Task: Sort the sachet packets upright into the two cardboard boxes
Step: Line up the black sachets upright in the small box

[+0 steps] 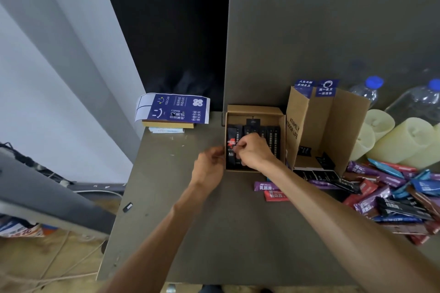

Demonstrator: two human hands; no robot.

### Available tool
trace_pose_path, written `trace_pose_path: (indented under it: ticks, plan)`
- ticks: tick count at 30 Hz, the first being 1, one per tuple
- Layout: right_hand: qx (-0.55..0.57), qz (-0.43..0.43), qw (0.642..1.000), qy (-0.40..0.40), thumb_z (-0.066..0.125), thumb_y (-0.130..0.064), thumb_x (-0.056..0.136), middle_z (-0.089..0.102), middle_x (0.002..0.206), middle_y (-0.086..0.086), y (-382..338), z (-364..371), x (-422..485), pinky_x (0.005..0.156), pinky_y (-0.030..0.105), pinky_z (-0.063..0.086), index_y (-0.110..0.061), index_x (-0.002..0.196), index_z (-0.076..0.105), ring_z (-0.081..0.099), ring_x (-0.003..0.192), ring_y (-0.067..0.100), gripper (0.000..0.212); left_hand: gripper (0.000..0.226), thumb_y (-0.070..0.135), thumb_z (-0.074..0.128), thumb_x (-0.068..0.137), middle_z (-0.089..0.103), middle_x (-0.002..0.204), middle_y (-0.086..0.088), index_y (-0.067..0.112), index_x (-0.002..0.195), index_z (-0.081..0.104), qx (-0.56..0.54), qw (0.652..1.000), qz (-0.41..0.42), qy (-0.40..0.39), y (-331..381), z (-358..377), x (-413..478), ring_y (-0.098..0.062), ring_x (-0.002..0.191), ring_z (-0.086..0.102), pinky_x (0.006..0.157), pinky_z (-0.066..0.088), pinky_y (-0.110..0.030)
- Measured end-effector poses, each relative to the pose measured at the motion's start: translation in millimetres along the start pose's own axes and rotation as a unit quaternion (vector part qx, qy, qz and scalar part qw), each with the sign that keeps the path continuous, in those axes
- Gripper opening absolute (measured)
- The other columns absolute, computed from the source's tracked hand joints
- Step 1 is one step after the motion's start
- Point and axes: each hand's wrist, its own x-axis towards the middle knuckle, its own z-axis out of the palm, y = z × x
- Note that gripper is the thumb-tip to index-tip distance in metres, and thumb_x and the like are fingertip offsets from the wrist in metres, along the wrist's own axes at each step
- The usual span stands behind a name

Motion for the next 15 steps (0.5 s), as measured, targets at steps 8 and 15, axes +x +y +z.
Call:
trace_pose_path:
  ticks: [8, 15]
  plan:
    - [-0.041, -0.011, 0.999, 0.015, 0.071, -0.026, 0.092, 0.067, 0.074, 0.001, 2.2, 6.2, -1.6, 0.069, 0.028, 0.055, -0.013, 0.079, 0.071, 0.066, 0.067, 0.013, 0.018, 0.038, 0.005, 0.047, 0.094, 0.072, 0.101, 0.008, 0.028, 0.114, 0.071, 0.01, 1.0, 0.014, 0.015, 0.7, 1.1, -1.4, -0.012, 0.097, 0.065, 0.085, 0.048, -0.025]
    - [-0.037, -0.011, 0.999, 0.019, 0.07, -0.029, 0.092, 0.067, 0.072, 0.001, 0.9, 5.6, -6.1, 0.064, 0.024, 0.051, -0.011, 0.079, 0.071, 0.064, 0.065, 0.01, 0.022, 0.036, 0.008, 0.049, 0.093, 0.073, 0.102, 0.007, 0.028, 0.114, 0.07, 0.012, 1.0, 0.005, 0.01, -1.5, 1.0, -2.9, -0.013, 0.096, 0.066, 0.087, 0.051, -0.028]
